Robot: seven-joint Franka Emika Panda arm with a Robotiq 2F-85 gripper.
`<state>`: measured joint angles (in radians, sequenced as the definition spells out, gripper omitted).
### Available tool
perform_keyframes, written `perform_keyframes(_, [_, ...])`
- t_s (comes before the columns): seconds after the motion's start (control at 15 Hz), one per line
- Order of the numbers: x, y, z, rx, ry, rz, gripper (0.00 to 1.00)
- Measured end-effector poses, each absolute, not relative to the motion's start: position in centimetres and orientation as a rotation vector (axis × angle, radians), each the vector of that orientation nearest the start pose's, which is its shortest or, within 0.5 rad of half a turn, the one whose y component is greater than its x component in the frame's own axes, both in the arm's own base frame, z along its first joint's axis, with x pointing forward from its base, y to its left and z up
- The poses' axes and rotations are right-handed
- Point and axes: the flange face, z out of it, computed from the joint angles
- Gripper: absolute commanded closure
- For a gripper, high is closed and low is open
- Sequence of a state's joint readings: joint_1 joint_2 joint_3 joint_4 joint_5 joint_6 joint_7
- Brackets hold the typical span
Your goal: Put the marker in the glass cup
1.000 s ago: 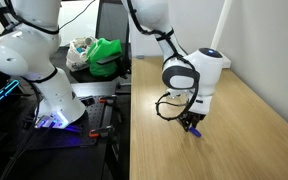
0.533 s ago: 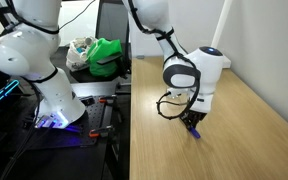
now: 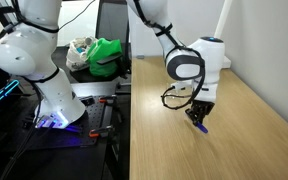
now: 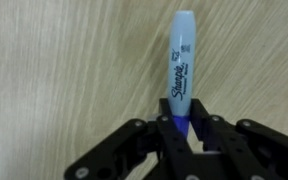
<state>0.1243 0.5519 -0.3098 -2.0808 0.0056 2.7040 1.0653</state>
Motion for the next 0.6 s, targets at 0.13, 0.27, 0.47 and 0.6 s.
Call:
perform_keyframes(0.13, [59.1, -10.1, 18.9, -2.665, 1.843, -0.307, 0.94])
perform_keyframes(0.27, [59.7, -8.8, 19.9, -2.652, 1.859, -0.358, 0.94])
perform_keyframes(0.47, [60.4, -6.7, 21.0, -2.633, 1.861, -0.402, 0.94])
perform_keyframes(0.6, [60.7, -5.7, 21.6, -2.623, 1.858, -0.423, 0.94])
